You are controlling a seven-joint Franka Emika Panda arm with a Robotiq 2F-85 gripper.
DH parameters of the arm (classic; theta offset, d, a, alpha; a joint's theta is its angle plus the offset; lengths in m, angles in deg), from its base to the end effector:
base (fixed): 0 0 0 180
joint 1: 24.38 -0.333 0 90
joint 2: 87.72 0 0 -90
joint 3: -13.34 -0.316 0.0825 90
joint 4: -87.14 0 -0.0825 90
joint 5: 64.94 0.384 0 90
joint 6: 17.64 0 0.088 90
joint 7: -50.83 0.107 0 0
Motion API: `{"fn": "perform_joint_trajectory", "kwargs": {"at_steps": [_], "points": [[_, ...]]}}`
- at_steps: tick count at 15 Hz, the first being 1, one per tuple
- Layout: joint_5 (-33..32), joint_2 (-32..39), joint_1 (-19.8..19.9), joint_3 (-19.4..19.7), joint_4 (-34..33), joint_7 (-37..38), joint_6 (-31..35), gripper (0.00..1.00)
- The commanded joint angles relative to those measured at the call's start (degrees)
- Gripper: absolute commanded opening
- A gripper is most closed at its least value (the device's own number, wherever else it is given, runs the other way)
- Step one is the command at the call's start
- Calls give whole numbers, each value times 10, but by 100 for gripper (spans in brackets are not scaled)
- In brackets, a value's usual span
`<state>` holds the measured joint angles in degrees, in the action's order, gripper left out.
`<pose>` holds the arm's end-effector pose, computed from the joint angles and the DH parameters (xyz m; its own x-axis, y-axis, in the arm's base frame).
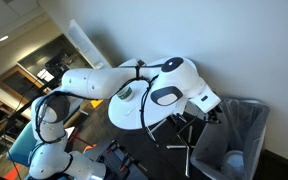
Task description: Pour the contents in the clear cup into the white and green mug
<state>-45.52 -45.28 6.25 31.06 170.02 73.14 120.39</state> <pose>0.5327 -0.5223 0.2896 0.1944 -0.9589 0.2067 -0.9586 -0.2304 -0.1673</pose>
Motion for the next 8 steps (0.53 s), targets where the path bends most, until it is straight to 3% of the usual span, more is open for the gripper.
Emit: {"fn": "perform_joint_trajectory", "kwargs": {"at_steps": [1, 4, 8], "points": [[11, -24, 9, -13, -1, -11, -18, 81], [7, -96, 8, -21, 55, -67, -21, 100], [-18, -203, 4, -16, 100, -155, -155, 100]]}}
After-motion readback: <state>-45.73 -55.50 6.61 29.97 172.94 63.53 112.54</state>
